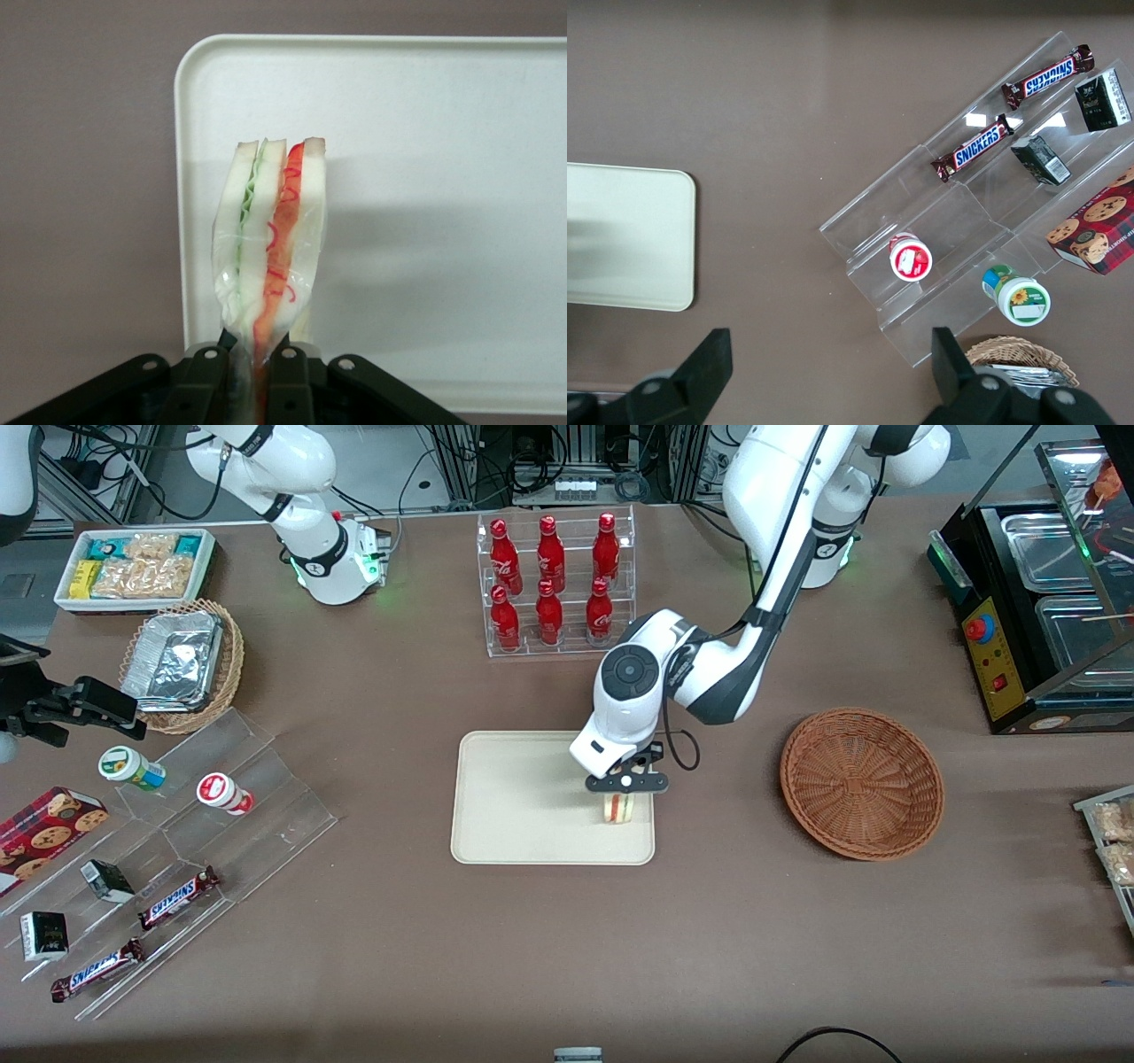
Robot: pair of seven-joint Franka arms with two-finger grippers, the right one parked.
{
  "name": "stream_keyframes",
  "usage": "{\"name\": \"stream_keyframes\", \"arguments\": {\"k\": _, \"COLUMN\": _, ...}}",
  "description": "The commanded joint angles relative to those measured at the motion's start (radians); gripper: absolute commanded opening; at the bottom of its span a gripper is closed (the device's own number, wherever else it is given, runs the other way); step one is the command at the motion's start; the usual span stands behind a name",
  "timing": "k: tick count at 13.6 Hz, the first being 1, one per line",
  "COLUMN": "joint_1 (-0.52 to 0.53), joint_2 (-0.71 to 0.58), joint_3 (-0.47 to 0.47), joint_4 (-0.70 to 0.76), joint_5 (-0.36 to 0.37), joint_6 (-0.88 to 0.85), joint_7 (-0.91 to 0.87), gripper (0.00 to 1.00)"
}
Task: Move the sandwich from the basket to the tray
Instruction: 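Lower the sandwich onto the tray and open the left gripper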
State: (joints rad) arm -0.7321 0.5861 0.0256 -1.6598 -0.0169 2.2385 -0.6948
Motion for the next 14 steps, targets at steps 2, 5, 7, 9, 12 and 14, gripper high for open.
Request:
{"name": "stream_keyframes", "arguments": {"k": 2, "joint_1": -0.013, "joint_2": 0.047, "joint_3": -0.003, "joint_4": 0.038, "joint_5": -0.011, "joint_6": 0.033, "joint_7": 0.017, "gripper": 0.15}}
{"name": "stream_keyframes", "arguments": {"k": 5, "joint_1": -0.013, "joint_2": 0.07, "joint_3": -0.009, "joint_4": 0.049, "joint_5": -0.009, "joint_6": 0.052, "joint_7": 0.017, "gripper": 0.16}}
{"name": "stream_keyframes", "arguments": {"k": 7, "joint_1": -0.013, "joint_2": 0.083, "joint_3": -0.009, "joint_4": 0.049, "joint_5": -0.009, "joint_6": 0.084, "joint_7": 0.015, "gripper": 0.17}}
{"name": "stream_keyframes", "arguments": {"k": 9, "joint_1": -0.013, "joint_2": 0.098, "joint_3": -0.009, "joint_4": 0.066, "joint_5": -0.009, "joint_6": 0.086, "joint_7": 0.009, "gripper": 0.4}}
{"name": "stream_keyframes", "arguments": {"k": 12, "joint_1": -0.01, "joint_2": 0.081, "joint_3": -0.007, "joint_4": 0.086, "joint_5": -0.005, "joint_6": 0.069, "joint_7": -0.044, "gripper": 1.0}}
{"name": "stream_keyframes", "arguments": {"k": 14, "joint_1": -0.006, "joint_2": 0.008, "joint_3": -0.006, "joint_4": 0.086, "joint_5": -0.003, "joint_6": -0.046, "joint_7": -0.032, "gripper": 1.0}}
